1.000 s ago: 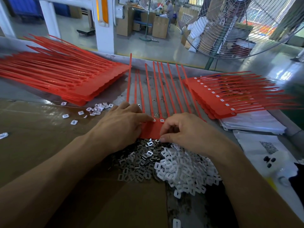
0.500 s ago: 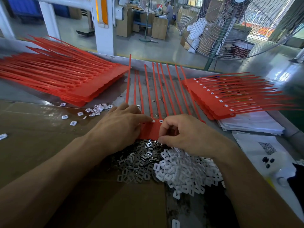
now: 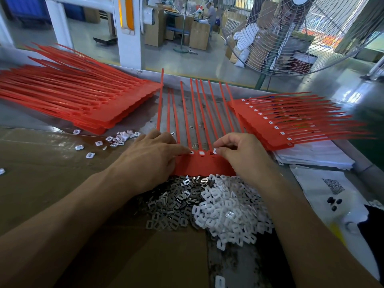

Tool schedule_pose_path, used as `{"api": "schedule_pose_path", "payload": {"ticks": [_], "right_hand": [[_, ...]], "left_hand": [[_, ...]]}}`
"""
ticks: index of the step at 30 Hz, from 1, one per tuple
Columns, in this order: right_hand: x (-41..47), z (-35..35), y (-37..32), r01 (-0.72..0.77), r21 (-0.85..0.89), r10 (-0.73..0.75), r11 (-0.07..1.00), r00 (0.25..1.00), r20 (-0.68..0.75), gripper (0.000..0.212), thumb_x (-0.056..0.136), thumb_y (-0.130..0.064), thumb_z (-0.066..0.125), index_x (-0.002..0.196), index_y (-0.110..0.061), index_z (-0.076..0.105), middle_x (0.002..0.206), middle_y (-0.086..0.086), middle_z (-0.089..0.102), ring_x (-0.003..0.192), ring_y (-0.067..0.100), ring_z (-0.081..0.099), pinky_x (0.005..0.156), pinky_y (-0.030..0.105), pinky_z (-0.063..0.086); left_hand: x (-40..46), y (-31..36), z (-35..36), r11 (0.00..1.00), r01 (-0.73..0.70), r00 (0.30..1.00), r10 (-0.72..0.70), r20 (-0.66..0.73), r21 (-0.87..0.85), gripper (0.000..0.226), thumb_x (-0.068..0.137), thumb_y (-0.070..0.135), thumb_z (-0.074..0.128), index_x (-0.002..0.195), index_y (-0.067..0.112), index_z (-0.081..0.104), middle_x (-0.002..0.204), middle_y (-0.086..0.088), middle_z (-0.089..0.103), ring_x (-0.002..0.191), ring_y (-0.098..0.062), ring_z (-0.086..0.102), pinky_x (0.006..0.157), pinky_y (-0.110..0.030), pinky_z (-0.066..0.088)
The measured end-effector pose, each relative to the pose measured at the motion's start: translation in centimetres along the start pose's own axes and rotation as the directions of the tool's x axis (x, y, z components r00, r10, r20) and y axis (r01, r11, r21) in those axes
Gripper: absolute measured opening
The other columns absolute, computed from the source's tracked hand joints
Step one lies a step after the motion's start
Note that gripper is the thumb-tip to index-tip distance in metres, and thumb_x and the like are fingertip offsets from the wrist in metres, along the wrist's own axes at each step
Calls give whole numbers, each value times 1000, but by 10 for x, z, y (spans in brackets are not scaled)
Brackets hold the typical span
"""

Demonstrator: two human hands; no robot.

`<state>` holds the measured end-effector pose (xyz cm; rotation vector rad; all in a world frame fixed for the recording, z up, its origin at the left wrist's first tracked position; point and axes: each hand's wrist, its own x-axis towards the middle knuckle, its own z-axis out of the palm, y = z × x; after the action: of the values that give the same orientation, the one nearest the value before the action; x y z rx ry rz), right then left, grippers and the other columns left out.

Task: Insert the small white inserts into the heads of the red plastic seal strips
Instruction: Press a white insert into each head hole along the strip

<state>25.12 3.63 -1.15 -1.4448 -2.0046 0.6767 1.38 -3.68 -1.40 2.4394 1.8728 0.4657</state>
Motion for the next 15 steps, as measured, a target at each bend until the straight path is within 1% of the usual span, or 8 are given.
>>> {"api": "schedule_pose_path", "payload": {"ticks": [2, 5, 8, 10, 13, 15], "right_hand": [[1, 2, -1, 3, 0, -3, 1000, 1000, 3, 14, 91, -26, 76, 85, -38, 75, 86, -20, 74, 84, -6, 67, 76, 23, 49], [1, 5, -3, 2, 14, -2, 1000, 1000, 5, 20, 91, -23, 76, 80, -39, 74, 80, -23, 72, 78, -12, 64, 69, 18, 43], [1, 6, -5, 4, 3, -4, 1000, 1000, 19, 23, 93, -23, 74, 79, -41, 73, 79, -25, 71, 79, -14, 63, 69, 17, 42], [1, 7, -7, 15, -9, -15, 1000, 1000, 24, 25, 93, -22, 74, 78, -42, 73, 78, -26, 70, 80, -11, 63, 69, 16, 42], [0, 7, -9, 17, -25, -16, 1000, 1000, 26, 20, 93, -21, 74, 85, -39, 77, 82, -25, 69, 81, -11, 64, 69, 14, 43], [0, 7, -11, 20, -50, -18, 999, 999, 42, 16, 94, -21, 73, 92, -36, 80, 83, -27, 68, 82, -18, 61, 66, 5, 41]], "left_hand": [[0, 0, 0, 1000, 0, 1000, 0, 0, 0, 45, 100, 37, 41, 142, 54, 42, 132, 17, 50, 124, -10, 37, 103, -35, 32], [0, 0, -1, 1000, 1, 1000, -1, 0, 1, 45, 100, 37, 42, 142, 54, 42, 132, 17, 50, 124, -11, 37, 103, -36, 33], [0, 1, 0, 1000, 2, 1000, -2, -2, -2, 45, 101, 36, 42, 142, 54, 43, 131, 17, 50, 123, -11, 38, 103, -35, 33], [0, 1, 0, 1000, 3, 1000, -3, -3, -5, 44, 101, 36, 42, 141, 54, 43, 131, 17, 50, 122, -11, 38, 104, -35, 33], [0, 1, 0, 1000, 6, 1000, -6, -3, -9, 44, 101, 36, 42, 141, 54, 43, 131, 17, 50, 123, -11, 38, 104, -36, 33], [0, 1, -1, 1000, 9, 1000, -9, -1, -12, 44, 101, 37, 41, 141, 54, 43, 131, 17, 50, 123, -11, 38, 104, -36, 33]]}}
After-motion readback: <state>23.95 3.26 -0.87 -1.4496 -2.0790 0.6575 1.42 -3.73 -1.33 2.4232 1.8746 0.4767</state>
